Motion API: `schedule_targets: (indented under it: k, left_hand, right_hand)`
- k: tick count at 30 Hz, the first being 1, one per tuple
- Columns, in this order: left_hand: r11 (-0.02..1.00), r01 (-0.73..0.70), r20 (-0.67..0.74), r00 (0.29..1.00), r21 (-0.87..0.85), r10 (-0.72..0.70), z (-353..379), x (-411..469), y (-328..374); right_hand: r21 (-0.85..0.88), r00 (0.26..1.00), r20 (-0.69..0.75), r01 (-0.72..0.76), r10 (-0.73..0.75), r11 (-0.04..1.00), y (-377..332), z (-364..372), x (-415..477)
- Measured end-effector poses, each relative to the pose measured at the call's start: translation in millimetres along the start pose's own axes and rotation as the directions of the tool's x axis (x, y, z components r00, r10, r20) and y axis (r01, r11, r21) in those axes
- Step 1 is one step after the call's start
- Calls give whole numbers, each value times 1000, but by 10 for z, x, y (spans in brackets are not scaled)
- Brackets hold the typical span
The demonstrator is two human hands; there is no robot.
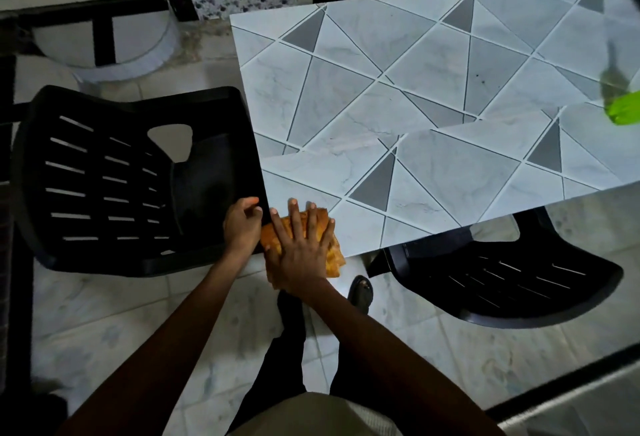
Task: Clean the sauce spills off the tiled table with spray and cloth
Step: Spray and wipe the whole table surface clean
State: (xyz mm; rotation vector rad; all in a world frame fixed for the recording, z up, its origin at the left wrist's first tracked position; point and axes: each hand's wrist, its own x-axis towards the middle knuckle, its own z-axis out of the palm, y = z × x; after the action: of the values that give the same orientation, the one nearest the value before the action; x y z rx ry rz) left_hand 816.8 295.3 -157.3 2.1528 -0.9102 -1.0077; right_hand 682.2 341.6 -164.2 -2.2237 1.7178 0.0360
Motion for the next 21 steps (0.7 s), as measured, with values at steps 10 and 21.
schedule_targets:
  k: [10,21]
  left_hand:
    - [858,-402,190,914,320,358,6,-170,106]
    - [713,-503,252,864,489,436,178,-306,23]
  right_hand:
    - [59,983,-49,-171,174,983,1256,-509,908]
    - [-12,941,6,337,-337,941,930,-215,89]
